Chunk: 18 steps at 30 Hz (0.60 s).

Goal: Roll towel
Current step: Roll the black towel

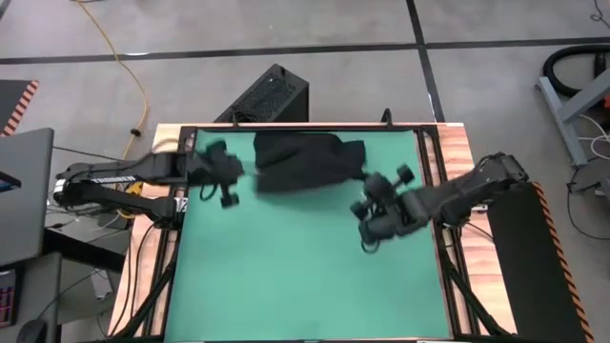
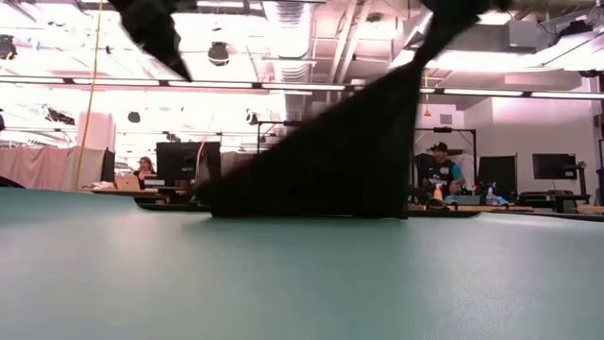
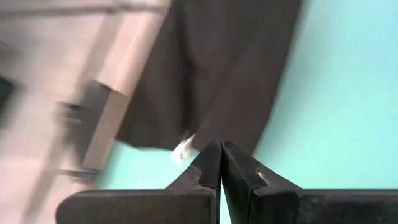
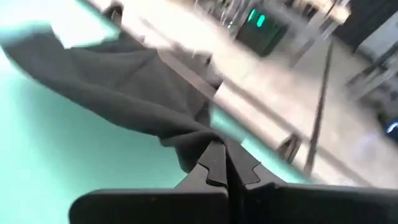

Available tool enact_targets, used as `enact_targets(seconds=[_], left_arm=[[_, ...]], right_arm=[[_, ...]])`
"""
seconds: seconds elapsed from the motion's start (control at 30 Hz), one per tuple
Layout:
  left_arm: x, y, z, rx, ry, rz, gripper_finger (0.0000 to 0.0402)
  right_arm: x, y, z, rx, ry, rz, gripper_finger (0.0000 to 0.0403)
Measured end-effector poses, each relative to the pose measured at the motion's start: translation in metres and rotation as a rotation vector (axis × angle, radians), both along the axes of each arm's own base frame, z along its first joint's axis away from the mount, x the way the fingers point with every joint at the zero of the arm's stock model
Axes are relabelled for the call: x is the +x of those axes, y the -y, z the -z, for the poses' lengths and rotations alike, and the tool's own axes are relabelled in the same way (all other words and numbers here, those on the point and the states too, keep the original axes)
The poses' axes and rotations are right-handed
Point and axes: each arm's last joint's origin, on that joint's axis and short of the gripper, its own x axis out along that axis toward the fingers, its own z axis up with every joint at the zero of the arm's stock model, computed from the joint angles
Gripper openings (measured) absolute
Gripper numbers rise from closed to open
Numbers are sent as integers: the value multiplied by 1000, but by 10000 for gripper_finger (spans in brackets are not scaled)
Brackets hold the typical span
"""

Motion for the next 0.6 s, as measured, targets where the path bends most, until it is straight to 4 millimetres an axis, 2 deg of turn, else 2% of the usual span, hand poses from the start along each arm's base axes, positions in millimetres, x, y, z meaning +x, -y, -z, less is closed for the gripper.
enact_targets(seconds=[0.17, 0.27, 0.37, 0.5, 0.6], left_arm=[[2, 33, 50, -81, -43, 58, 0], [6, 52, 80, -80, 69, 92, 0], [5, 67, 108, 22, 196, 189, 0], [1, 65, 133, 147, 308, 186, 3], [4, 50, 137, 23, 351, 173, 16]], right_arm=[[-1, -44, 37, 168, 51, -44, 4], [2, -66, 60, 189, 19, -69, 4], [7, -79, 79, 174, -5, -69, 4], [14, -88, 102, 185, -77, -54, 4], [21, -93, 116, 219, -117, -58, 5]])
